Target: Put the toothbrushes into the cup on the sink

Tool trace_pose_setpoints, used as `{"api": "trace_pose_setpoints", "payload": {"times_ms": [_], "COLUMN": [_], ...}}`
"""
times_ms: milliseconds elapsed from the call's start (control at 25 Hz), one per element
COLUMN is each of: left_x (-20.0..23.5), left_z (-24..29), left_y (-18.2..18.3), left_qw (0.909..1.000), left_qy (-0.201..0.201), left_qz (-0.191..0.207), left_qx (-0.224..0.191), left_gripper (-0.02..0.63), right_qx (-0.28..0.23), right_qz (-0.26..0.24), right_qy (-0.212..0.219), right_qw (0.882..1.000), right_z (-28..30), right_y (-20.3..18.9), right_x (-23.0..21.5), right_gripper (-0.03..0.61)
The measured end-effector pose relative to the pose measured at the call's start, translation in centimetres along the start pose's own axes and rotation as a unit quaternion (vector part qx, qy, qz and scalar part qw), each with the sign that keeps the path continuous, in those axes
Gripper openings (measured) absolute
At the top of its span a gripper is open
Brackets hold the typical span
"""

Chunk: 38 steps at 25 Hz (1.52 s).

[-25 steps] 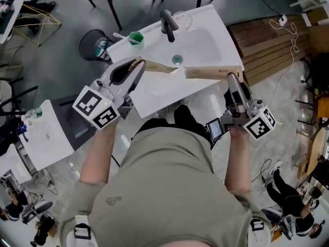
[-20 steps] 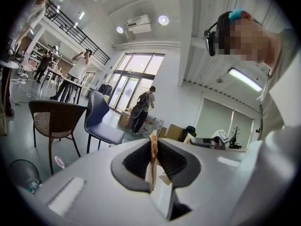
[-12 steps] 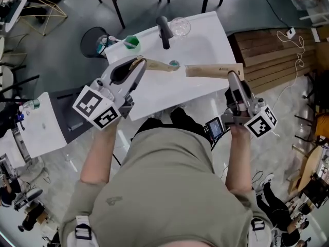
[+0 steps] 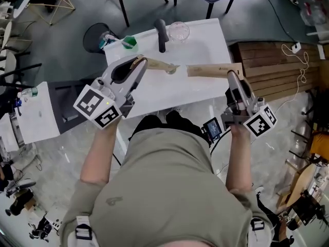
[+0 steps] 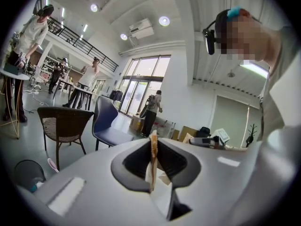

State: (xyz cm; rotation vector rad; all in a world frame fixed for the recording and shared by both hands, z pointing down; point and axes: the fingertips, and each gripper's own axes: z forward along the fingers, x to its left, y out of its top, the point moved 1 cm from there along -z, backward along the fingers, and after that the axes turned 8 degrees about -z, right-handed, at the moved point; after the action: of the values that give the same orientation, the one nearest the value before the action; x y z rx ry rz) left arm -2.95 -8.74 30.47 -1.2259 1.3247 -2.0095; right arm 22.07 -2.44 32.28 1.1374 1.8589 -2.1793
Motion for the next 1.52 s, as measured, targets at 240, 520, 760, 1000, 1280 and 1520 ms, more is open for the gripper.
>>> {"api": "trace_pose_setpoints", "payload": {"times_ms": [240, 520, 760, 1000, 1280, 1520], "left_x": [-0.5, -0.9, -0.4, 0.1, 2.0, 3.1], "left_z": [0.6, 1.0, 2.6, 3.4, 6.1, 7.5], "left_y": [0.5, 1.2, 2.8, 3.8, 5.4, 6.3], "left_qw": [0.9999, 0.9995, 0.9992, 0.9987, 0.9987, 0.9987], "left_qy": [0.009, 0.015, 0.013, 0.007, 0.007, 0.004], "left_qz": [0.014, 0.027, 0.037, 0.049, 0.05, 0.051], "left_qx": [-0.004, -0.005, -0.006, -0.012, -0.009, -0.008], "left_gripper": [0.041, 0.041, 0.041, 0.041, 0.041, 0.041], "right_qx": [0.006, 0.001, -0.004, -0.001, 0.002, 0.008], "right_qz": [0.0, 0.004, -0.005, -0.023, -0.038, -0.046], "right_qy": [0.018, 0.033, 0.033, 0.036, 0.034, 0.038], "right_qw": [1.0, 0.999, 0.999, 0.999, 0.999, 0.998], "right_z": [0.8, 1.6, 2.6, 3.9, 7.0, 9.2], "right_y": [0.3, 1.3, 3.1, 3.3, 4.7, 5.0], "right_x": [-0.8, -1.1, -2.2, -2.3, -3.6, -4.2], "right_gripper": [0.048, 0.048, 0.048, 0.048, 0.048, 0.048]}}
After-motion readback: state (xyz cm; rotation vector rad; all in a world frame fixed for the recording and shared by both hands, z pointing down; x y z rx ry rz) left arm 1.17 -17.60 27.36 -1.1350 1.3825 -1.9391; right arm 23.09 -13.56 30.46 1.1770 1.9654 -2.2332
